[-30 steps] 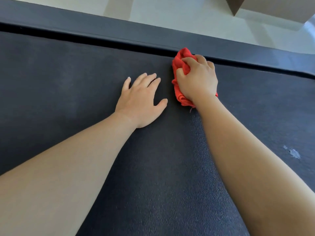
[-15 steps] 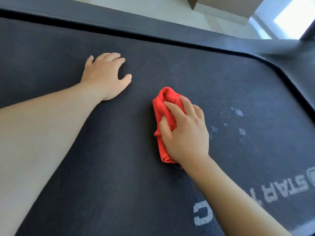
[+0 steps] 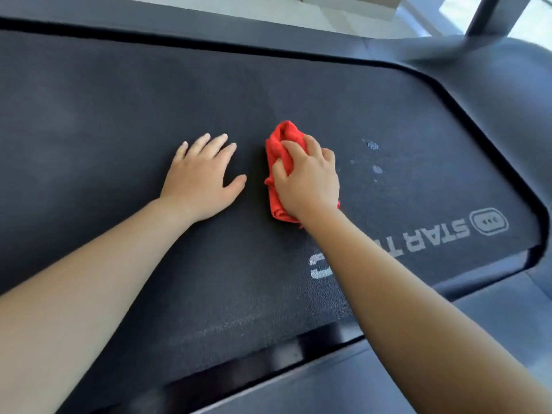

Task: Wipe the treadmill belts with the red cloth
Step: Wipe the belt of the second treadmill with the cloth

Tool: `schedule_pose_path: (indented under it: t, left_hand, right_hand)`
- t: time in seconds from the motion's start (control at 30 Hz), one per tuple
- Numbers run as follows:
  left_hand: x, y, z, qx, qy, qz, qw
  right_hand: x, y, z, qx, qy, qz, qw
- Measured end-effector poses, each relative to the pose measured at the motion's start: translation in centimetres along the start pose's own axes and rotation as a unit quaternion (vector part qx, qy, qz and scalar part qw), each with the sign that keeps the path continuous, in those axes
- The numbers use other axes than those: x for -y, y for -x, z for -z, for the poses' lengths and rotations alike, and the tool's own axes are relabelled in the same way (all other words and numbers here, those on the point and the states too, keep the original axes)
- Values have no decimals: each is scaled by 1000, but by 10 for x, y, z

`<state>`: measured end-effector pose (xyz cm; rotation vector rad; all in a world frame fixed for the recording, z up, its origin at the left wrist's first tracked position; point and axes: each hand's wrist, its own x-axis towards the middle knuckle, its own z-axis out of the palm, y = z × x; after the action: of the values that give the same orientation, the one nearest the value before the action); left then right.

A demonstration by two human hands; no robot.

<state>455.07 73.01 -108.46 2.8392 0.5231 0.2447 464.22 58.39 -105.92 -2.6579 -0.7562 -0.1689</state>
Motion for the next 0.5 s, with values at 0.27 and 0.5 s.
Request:
schedule_pose_path:
  t: [0.27,0.5]
  left_hand:
    - [-30,32,-1,30,-23,-12,999]
    - [-25,39,0,24,-2,-30,999]
  right_hand:
    - [-9,21,9,-7,4,-24,1000]
    - [-18,52,18,4,5,-27,1000]
